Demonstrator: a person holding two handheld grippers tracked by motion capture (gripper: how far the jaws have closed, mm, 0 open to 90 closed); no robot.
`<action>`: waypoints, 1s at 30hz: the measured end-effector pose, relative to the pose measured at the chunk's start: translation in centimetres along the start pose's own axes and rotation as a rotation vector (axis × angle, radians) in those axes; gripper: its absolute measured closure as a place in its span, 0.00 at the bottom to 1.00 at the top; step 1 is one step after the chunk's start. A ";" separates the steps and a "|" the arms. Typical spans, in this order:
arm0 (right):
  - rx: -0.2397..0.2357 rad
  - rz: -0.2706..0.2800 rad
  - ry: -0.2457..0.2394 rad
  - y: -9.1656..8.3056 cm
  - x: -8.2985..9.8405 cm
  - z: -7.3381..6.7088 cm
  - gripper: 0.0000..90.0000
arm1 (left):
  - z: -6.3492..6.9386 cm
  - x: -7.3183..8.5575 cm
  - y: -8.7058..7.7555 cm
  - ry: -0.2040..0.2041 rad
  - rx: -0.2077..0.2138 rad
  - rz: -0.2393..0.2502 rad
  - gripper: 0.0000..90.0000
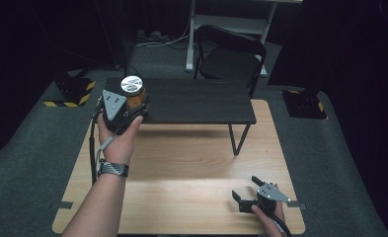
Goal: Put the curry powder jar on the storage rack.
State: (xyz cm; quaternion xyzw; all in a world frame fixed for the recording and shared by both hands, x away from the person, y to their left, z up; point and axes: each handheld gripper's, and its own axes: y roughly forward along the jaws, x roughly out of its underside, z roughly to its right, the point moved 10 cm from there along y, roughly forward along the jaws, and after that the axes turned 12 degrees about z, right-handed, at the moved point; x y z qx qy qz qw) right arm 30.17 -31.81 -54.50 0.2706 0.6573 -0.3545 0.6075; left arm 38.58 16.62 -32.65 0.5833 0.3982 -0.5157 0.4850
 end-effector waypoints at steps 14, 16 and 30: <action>0.000 0.005 -0.002 -0.1 0.0 0.0 0.00 | 0.4 1.7 1.9 -0.007 0.001 -0.053 0.34; 0.001 0.005 -0.002 -0.1 0.0 0.0 0.00 | 0.5 1.9 2.1 -0.009 0.003 -0.059 0.34; 0.002 0.008 -0.001 -0.2 0.1 -0.1 0.00 | 0.5 2.8 2.5 -0.016 0.005 -0.052 0.34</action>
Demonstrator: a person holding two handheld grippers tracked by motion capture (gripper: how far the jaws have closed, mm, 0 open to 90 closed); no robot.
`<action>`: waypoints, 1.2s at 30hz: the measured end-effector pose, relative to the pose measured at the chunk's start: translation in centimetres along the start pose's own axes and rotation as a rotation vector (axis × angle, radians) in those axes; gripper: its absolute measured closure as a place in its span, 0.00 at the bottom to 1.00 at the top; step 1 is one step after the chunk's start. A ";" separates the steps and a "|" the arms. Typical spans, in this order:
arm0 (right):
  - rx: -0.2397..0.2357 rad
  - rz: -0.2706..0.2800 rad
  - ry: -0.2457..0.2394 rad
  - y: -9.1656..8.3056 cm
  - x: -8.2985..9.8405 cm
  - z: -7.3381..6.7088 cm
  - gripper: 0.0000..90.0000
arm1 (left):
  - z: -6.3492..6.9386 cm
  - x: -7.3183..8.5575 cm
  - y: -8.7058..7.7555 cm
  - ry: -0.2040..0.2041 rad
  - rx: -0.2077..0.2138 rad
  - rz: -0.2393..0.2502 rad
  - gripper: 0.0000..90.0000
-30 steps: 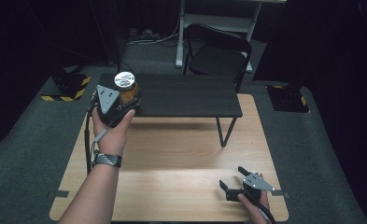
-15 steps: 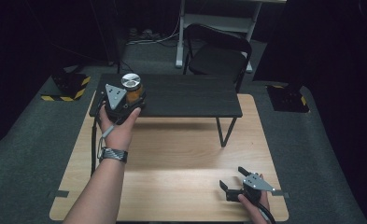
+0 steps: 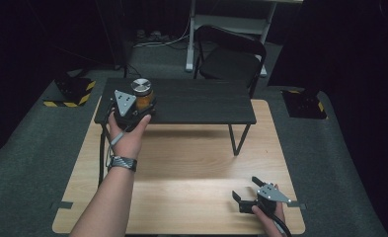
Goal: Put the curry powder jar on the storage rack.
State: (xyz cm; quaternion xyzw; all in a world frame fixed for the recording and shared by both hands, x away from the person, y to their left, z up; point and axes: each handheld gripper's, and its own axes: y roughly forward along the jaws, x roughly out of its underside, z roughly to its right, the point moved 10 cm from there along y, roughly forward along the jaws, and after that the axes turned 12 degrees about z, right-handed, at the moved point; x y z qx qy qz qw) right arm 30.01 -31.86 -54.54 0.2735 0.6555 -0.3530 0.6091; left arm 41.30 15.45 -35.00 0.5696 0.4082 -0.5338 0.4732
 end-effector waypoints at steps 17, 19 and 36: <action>-0.003 -0.002 -0.001 0.0 0.0 0.0 0.00 | -0.2 -0.6 -1.2 -0.049 0.021 0.073 0.01; -0.002 -0.003 0.000 0.0 0.0 -0.1 0.00 | -0.5 -0.6 -1.8 -0.051 0.052 0.081 0.01; 0.001 -0.007 -0.009 0.1 0.0 -0.1 0.00 | -1.2 0.7 -8.8 -0.044 0.163 0.131 0.01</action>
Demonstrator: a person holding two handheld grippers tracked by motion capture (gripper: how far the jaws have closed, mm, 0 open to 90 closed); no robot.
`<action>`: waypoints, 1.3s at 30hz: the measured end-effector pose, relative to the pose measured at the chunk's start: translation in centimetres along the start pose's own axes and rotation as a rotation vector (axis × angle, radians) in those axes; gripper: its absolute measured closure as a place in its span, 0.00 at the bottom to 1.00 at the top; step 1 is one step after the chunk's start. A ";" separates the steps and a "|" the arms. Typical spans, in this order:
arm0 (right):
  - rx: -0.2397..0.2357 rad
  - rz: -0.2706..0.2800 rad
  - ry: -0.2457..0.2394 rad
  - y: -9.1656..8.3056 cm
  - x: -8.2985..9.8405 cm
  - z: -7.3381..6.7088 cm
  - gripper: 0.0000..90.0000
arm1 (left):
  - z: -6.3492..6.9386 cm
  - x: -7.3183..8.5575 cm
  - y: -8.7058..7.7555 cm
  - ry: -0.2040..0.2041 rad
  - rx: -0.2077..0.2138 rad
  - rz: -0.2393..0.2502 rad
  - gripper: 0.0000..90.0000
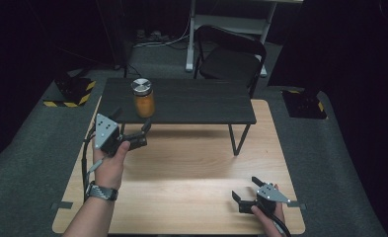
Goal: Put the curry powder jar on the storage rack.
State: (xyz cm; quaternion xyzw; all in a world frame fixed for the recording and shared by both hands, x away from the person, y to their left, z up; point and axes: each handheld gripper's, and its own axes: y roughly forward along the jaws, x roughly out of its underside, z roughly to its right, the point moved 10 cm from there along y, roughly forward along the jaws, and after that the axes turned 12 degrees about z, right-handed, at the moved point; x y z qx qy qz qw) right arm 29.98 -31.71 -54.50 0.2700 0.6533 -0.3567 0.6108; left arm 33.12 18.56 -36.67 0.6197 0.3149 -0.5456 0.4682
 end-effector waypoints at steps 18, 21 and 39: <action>-0.004 0.009 -0.003 0.0 0.0 0.0 0.00 | 0.9 5.1 -6.3 -0.013 0.056 -0.053 0.01; -0.003 0.010 -0.003 0.0 0.1 0.0 0.00 | 0.7 6.3 -7.4 -0.017 0.053 -0.069 0.01; -0.002 0.009 -0.001 0.0 0.0 0.0 0.00 | 2.0 11.6 -10.9 -0.009 0.126 -0.204 0.01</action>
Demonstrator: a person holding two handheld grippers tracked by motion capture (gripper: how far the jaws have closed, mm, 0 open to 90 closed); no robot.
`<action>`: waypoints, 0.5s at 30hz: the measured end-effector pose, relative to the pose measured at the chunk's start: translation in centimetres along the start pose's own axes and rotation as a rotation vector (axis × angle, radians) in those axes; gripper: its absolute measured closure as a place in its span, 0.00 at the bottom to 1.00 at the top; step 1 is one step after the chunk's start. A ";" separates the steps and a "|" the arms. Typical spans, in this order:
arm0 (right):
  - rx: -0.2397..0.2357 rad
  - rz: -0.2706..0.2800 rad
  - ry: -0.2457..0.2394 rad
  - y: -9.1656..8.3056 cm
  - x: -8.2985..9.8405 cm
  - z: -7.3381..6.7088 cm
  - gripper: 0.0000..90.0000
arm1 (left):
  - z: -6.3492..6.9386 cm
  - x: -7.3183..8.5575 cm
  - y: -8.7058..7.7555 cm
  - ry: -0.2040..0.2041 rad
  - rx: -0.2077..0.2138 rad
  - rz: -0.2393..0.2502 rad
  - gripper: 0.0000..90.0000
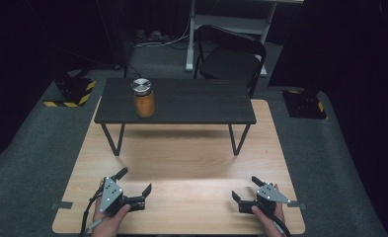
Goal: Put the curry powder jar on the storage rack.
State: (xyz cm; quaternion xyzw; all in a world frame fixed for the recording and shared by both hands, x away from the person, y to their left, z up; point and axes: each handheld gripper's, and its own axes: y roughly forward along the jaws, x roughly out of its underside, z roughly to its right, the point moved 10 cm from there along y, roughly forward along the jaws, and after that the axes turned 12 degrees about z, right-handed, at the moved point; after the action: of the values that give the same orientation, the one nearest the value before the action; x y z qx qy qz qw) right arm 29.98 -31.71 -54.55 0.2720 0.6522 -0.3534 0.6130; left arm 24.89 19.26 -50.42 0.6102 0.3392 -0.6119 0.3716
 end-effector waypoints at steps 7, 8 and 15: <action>-0.001 0.000 0.002 0.0 0.0 0.0 0.00 | 0.2 1.6 0.1 0.008 0.009 -0.041 0.01; -0.001 0.000 0.002 0.0 0.0 0.0 0.00 | 0.0 2.1 0.1 0.020 0.011 -0.056 0.01; -0.003 -0.001 0.002 0.0 0.0 0.1 0.00 | -0.3 3.5 0.2 0.017 0.007 -0.117 0.01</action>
State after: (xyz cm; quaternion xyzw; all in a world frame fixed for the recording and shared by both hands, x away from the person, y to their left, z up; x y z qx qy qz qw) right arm 30.03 -31.74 -54.54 0.2710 0.6536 -0.3524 0.6126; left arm 25.29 19.22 -53.96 0.5957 0.3751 -0.6287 0.3303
